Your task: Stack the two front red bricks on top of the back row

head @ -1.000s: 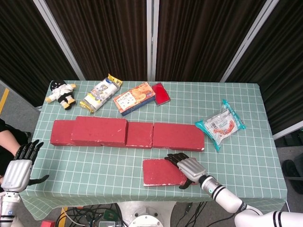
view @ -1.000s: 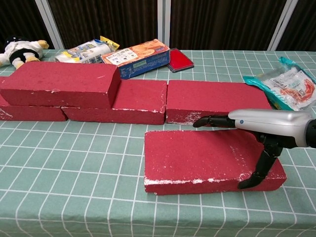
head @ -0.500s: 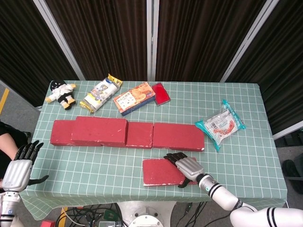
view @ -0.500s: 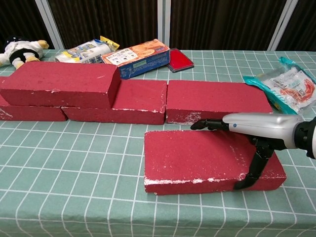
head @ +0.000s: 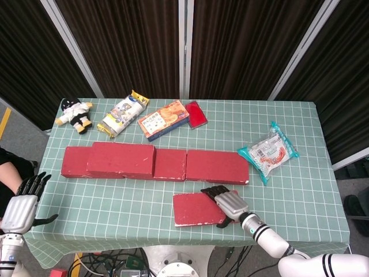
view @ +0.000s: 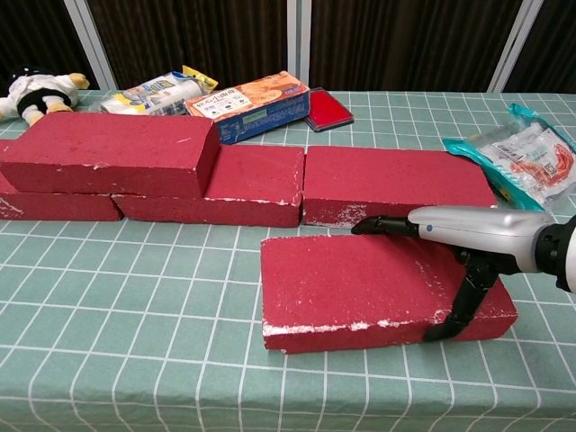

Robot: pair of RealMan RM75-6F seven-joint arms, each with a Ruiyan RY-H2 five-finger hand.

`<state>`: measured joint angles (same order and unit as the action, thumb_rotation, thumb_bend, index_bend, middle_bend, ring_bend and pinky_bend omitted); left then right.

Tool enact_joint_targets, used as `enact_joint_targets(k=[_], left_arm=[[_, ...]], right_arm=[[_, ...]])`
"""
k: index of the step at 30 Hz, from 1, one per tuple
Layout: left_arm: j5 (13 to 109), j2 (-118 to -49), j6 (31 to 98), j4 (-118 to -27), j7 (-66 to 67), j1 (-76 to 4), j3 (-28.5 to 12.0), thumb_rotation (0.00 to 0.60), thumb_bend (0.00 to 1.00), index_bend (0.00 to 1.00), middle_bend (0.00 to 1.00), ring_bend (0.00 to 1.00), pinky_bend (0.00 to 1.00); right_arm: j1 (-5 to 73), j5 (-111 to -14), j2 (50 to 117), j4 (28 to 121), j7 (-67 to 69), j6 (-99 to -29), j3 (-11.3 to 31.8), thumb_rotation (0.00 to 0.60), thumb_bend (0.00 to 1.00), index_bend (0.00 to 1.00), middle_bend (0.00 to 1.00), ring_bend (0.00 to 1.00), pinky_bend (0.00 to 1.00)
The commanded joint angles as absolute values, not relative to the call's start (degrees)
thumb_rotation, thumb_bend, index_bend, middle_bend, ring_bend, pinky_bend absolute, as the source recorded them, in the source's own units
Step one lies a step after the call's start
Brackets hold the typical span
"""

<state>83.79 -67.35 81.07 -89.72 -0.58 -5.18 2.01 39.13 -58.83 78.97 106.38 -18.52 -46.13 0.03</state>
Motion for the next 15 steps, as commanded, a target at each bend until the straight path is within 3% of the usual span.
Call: enact_joint_targets(k=[1, 8, 15], left_arm=[[83.8, -67.4, 81.0, -89.7, -0.7, -5.2, 2.0, 0.600, 0.00, 0.05, 0.00, 0.00, 0.00], [83.8, -67.5, 80.4, -89.5, -0.7, -5.1, 1.9, 0.600, 0.00, 0.05, 0.00, 0.00, 0.00], [83.9, -67.5, 80.1, -89.6, -0.7, -5.0, 1.8, 0.600, 0.00, 0.05, 0.00, 0.00, 0.00]], right_arm=[[39.2, -59.0, 78.8, 106.5, -18.4, -46.5, 0.0, 0.600, 0.05, 0.00, 0.09, 0.00, 0.00], [38.7, -60.5, 78.4, 106.8, -18.4, -48.0, -0.5, 0.600, 0.09, 0.00, 0.18, 0.07, 0.08], [38.4, -61.3, 78.0, 107.6, -18.4, -49.1, -0.9, 0.600, 0.10, 0.00, 0.20, 0.10, 0.11]])
